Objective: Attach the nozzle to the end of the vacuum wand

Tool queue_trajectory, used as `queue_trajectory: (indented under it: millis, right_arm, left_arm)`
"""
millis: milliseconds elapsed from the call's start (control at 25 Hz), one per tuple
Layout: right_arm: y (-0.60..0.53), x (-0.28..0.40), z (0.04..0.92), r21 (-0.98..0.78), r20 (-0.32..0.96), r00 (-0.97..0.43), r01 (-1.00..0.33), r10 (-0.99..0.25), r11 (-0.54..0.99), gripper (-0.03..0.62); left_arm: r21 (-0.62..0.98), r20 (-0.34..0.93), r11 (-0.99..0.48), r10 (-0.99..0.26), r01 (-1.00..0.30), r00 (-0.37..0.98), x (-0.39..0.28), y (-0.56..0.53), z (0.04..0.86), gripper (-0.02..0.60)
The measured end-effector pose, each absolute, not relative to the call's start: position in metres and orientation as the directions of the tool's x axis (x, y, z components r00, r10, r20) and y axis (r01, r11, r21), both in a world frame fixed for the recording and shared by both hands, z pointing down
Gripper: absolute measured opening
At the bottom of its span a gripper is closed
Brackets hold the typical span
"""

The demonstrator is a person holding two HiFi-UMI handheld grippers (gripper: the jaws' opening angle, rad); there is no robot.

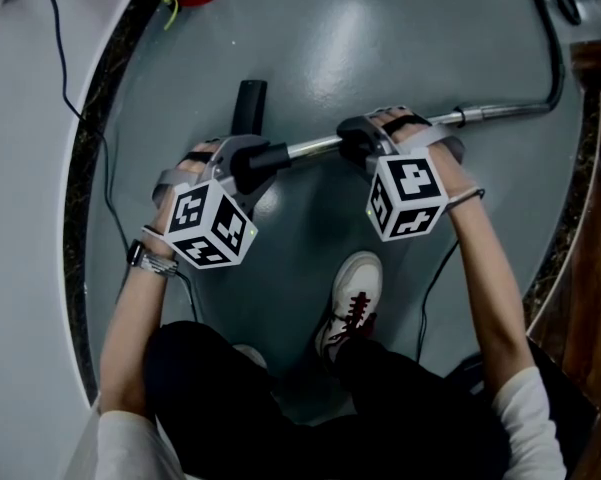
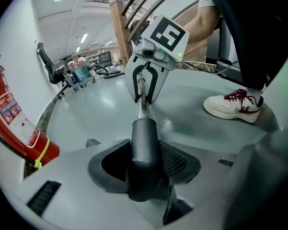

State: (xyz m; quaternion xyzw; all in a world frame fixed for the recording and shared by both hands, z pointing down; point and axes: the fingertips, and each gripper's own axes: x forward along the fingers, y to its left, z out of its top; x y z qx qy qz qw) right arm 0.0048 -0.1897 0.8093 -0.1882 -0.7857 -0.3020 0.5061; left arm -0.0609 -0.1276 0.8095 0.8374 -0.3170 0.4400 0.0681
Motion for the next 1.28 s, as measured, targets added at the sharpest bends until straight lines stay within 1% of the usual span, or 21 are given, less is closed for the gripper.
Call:
queue_trajectory:
  millis: [440, 680, 840, 1280]
  right_arm:
    - [-0.185, 0.005, 0.810, 0.311, 0.906, -0.423, 0.614, -0.030, 0.726, 0.146]
    - [-0.189, 0.003, 0.808, 0.328, 0.898, -0.437, 0.598, -0.046, 0.731, 0.146]
    - [-0.189, 0.004, 0.811, 0.324, 0.900, -0.435, 0.600, -0.042, 0.732, 0.146]
    - [-0.193, 0.000, 0.830, 0.303, 0.912, -0.409, 0.607, -0.038, 0.735, 0.147]
  left_arm:
    - [-0.010, 0.767, -0.781, -0.407, -0.624, 0.496, -0.057, -0.125, 0.813, 0.183]
    - [-0.175, 0.793, -0.806, -0.456, -0.565, 0.404, -0.059, -0.132, 0.810, 0.183]
    - [-0.235, 0.805, -0.821, -0.464, -0.520, 0.369, -0.058, -0.132, 0.811, 0.183]
    - [-0.192, 0.804, -0.817, -0.449, -0.544, 0.390, -0.062, -0.137, 0.833, 0.183]
